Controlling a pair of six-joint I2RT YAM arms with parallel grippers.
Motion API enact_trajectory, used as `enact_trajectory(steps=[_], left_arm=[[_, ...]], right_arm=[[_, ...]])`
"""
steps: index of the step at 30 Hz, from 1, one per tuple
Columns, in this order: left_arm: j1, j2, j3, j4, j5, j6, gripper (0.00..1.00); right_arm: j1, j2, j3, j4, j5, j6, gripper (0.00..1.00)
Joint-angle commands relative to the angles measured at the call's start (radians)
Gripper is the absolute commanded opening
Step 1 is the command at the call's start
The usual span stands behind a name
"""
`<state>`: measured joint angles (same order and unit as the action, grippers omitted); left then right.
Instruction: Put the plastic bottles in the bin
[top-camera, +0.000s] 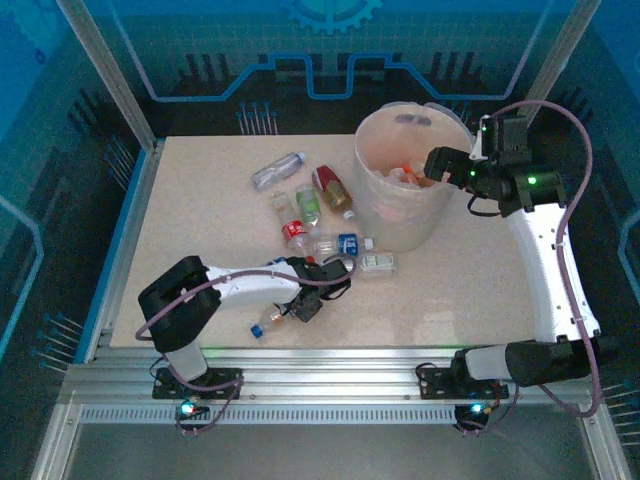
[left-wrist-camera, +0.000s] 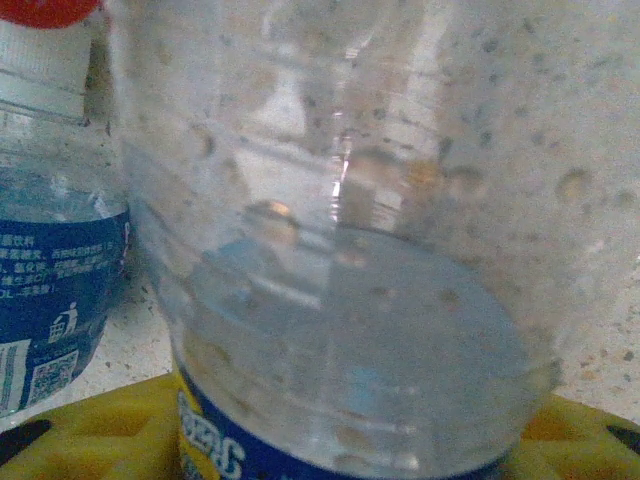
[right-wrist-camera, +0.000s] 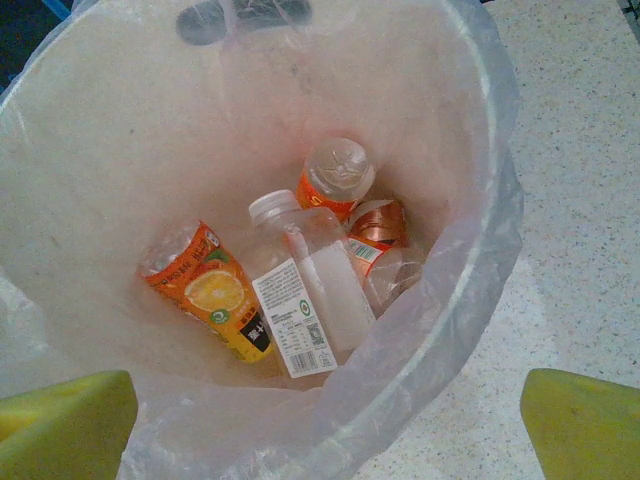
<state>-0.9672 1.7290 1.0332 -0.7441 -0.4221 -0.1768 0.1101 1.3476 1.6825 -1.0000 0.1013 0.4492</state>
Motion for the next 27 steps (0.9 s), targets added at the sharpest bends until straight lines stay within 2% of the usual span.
enact_trajectory(steps=[1,8,14,20,27], left_arm=[[-0.008,-0.050,0.019,-0.027,0.006,0.013,0.53],[-0.013,-0.225,0.050,-0.026,0.089,0.026,0.47],[-0.011,-0.393,0.062,0.080,0.146,0.039,0.41],[0.032,-0.523,0.053,0.314,0.201,0.059,0.39],[0.191,-0.597,-0.004,0.678,0.441,-0.007,0.38]], right_arm=[[-0.015,-0.024,-0.013,0.034,-0.015,0.018,1.00],[-0.015,-0.058,-0.036,0.050,-0.063,0.007,1.00],[-0.014,-0.126,-0.113,0.142,-0.178,0.003,1.00],[0.003,-0.209,-0.237,0.329,-0.395,0.010,1.00],[0.107,-0.244,-0.307,0.487,-0.614,-0.037,1.00]])
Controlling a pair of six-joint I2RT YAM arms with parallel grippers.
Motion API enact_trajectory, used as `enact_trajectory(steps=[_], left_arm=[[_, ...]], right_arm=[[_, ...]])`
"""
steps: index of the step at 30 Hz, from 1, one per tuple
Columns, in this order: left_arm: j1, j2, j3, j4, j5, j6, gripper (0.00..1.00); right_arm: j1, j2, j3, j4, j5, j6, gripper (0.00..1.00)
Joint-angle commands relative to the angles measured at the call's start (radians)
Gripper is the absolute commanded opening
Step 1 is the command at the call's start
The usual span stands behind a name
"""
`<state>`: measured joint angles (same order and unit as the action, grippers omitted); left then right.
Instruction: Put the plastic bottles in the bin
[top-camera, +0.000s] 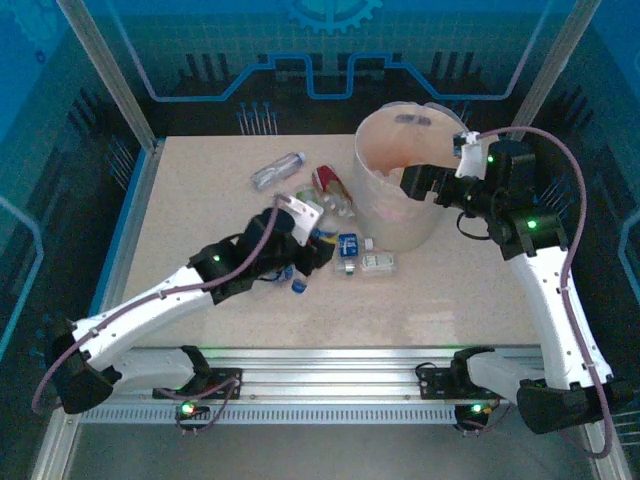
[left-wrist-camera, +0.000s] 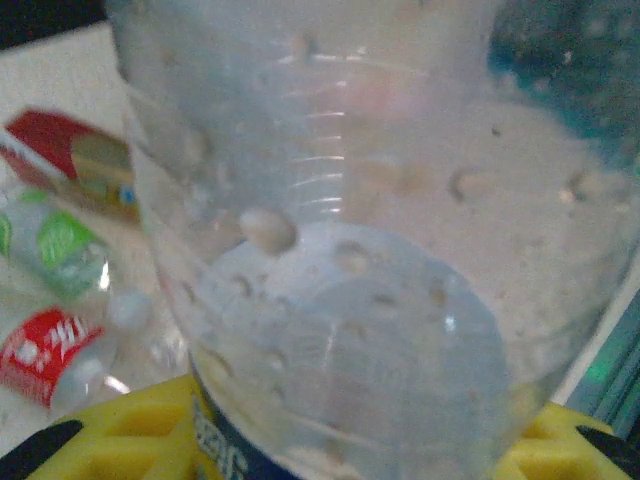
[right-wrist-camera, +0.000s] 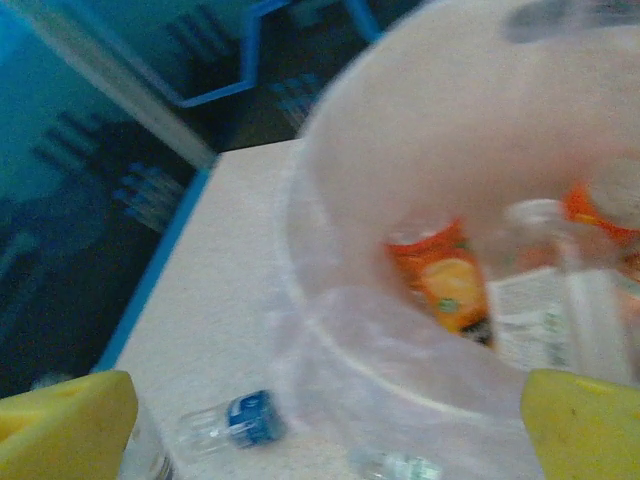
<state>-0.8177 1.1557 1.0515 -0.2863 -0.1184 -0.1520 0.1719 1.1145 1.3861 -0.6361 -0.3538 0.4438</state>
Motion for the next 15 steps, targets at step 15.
enact_trajectory(steps=[15], left_arm=[[0.124,0.073,0.057,0.418,0.355,-0.089,0.39]], right_arm=[[0.318,0.082,0.068,0.190,-0.116,-0.173,0.99]])
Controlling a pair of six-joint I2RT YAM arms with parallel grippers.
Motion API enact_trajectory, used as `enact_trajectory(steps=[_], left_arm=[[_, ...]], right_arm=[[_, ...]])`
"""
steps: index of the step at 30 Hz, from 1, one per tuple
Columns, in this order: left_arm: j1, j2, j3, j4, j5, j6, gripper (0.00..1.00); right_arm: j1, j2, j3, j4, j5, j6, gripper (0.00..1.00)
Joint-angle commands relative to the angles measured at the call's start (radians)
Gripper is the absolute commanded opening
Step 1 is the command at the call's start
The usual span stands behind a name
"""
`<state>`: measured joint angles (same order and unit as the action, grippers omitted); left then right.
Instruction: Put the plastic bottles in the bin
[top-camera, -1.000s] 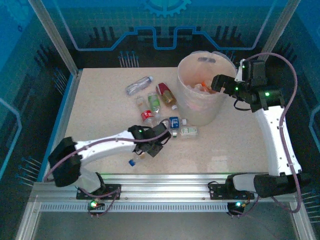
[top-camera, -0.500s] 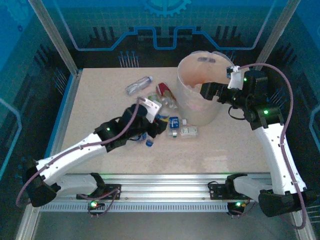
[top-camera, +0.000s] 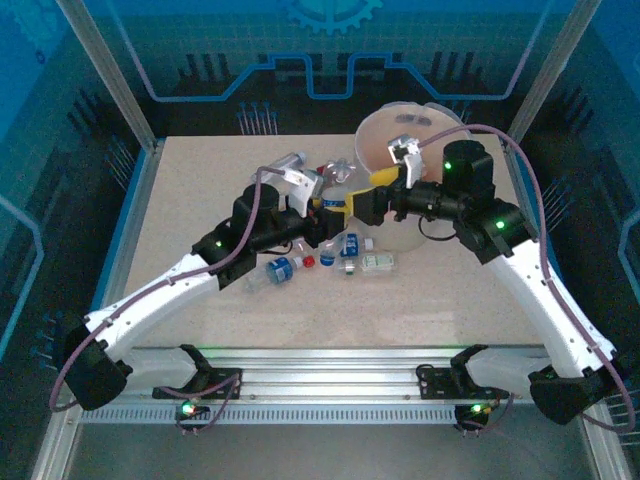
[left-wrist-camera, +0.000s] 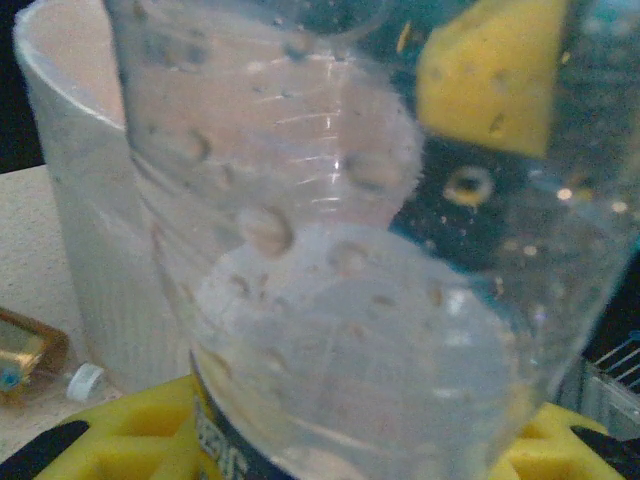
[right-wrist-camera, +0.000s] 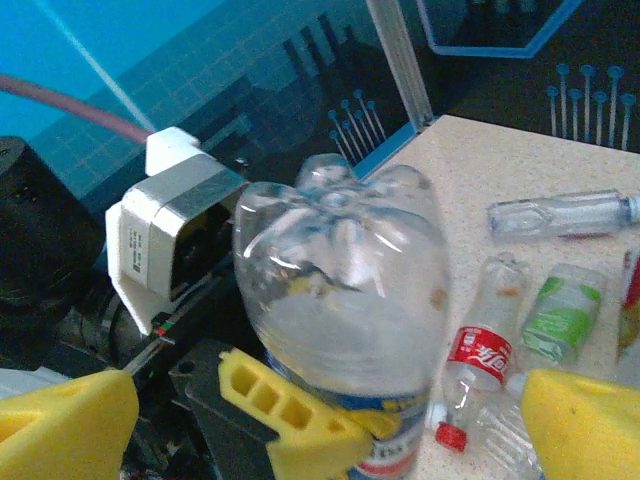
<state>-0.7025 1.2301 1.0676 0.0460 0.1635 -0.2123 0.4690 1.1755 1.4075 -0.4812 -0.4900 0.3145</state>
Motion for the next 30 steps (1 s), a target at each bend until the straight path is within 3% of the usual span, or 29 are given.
enact_trajectory(steps=[1,9,22,28,30], left_arm=[[0.011,-0.001,0.042,0.091,0.081,-0.030,0.39],[0.014,-0.009,0.043,0.110,0.124,-0.033,0.39],[0.013,0.016,0.058,0.136,0.153,-0.038,0.39],[0.013,0.010,0.057,0.151,0.149,-0.044,0.40],[0.014,0.009,0.055,0.149,0.143,-0.044,0.46]], right_arm=[[0.026,0.031,0.056,0.037,0.022,-0.047,0.99],[0.036,0.107,0.095,0.036,0.063,-0.041,0.98],[0.058,0.184,0.136,0.048,0.001,-0.023,0.95],[0.062,0.182,0.137,0.035,0.033,-0.026,0.77],[0.060,0.177,0.139,0.030,0.051,-0.027,0.70]])
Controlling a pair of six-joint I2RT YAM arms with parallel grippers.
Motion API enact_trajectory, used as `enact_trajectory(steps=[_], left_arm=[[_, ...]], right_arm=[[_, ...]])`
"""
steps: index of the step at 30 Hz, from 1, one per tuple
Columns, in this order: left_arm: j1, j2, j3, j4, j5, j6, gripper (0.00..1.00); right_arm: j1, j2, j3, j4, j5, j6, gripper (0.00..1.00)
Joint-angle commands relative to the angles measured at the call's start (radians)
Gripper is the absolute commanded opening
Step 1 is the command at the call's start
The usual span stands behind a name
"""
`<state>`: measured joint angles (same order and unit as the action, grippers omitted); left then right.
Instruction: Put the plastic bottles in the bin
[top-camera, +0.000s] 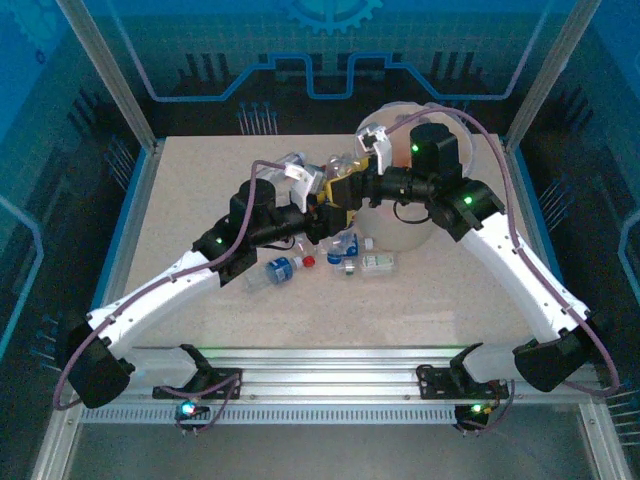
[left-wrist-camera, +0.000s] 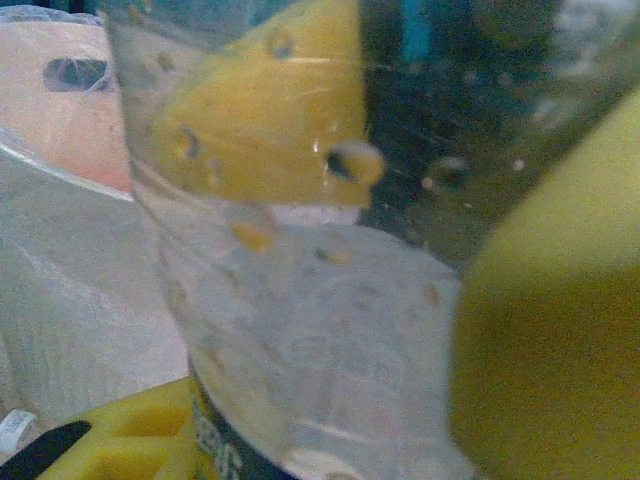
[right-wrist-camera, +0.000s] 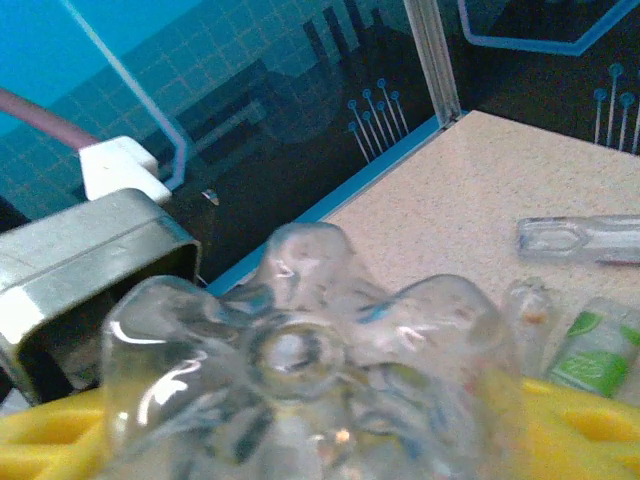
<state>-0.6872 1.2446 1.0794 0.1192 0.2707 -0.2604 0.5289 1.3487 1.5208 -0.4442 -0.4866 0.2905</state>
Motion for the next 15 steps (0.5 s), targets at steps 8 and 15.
enact_trajectory(steps=[8,15], left_arm=[[0.000,-0.041,0.018,0.055,-0.005,0.004,0.99],[0.000,-0.145,-0.056,0.051,-0.102,0.003,0.99]], right_arm=[[-0.004,-0.010,0.090,-0.078,0.185,-0.034,0.58],[-0.033,0.038,0.320,-0.231,0.378,-0.101,0.54]])
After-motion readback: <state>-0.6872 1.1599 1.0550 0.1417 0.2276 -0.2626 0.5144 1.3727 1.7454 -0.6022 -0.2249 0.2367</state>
